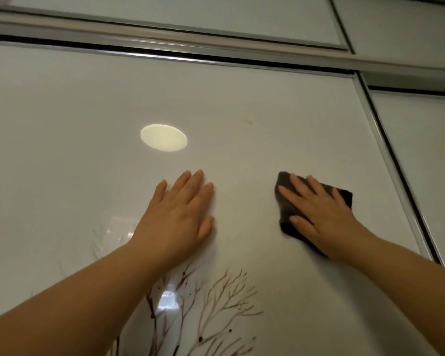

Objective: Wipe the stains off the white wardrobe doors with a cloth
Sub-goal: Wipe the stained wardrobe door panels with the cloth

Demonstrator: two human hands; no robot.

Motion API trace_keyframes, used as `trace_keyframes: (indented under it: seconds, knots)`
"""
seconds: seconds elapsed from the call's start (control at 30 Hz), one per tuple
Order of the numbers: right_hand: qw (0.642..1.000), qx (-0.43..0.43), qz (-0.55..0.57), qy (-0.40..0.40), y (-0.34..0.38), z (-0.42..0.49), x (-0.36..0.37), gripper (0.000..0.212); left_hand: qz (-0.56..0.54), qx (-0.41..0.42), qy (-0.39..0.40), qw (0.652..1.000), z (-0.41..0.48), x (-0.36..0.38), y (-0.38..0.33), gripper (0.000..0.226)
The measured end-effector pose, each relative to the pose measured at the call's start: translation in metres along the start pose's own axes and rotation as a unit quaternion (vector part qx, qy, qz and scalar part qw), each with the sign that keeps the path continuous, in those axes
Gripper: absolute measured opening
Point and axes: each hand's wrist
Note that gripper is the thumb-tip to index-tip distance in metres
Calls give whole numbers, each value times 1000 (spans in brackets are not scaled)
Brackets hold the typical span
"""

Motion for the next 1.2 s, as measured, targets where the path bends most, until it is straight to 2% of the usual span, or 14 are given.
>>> trace_keyframes:
  seconds: [0.07,0.13,0.23,0.3,0.37,0.43,0.57,0.67,0.73,0.83,0.9,0.97,1.1,1.2]
  knots:
    - [998,54,26,-3,12,19,-3,54,3,-1,-5,1000,0,4,4,62]
    - [998,53,39,-14,37,26,-1,55,-1,-5,-8,1000,-2,7,7,61]
    - [999,-41,27,-7,60,5,9,59,3,-2,-2,1000,-4,10,9,62]
    - [995,-102,19,1,51,-20,15,56,6,3,-2,1000,-5,11,9,63]
    - [992,-122,-4,8,28,-36,15,55,7,3,-13,1000,-4,10,10,63]
    - [997,-77,-14,12,3,-37,9,54,4,3,-19,1000,-4,11,10,63]
    - [997,79,24,6,-14,10,-7,51,-8,-2,-21,1000,1,11,3,65]
    - [993,108,37,-8,10,41,-8,54,-20,5,-33,999,4,11,-3,65]
    - [997,73,39,-11,32,37,-3,56,-22,13,-37,999,9,11,-9,66]
    - [998,-58,23,-6,50,-10,11,59,-20,20,-50,998,18,8,-24,66]
    - [991,-135,11,12,35,-46,19,59,-19,26,-59,998,24,7,-36,65]
    - [987,-160,-12,17,-2,-68,22,59,-15,30,-67,997,29,9,-49,65]
    - [998,-54,-13,6,-80,-48,3,55,-21,33,-71,997,43,14,-74,62]
    - [1000,28,13,5,-104,-2,-11,52,-28,32,-70,997,56,21,-98,62]
Point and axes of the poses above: each hand's wrist, its own z-axis towards the middle knuckle, its own x-axis out of the palm, y = z × x, and after that the axes turned 2 degrees about -y, right-handed
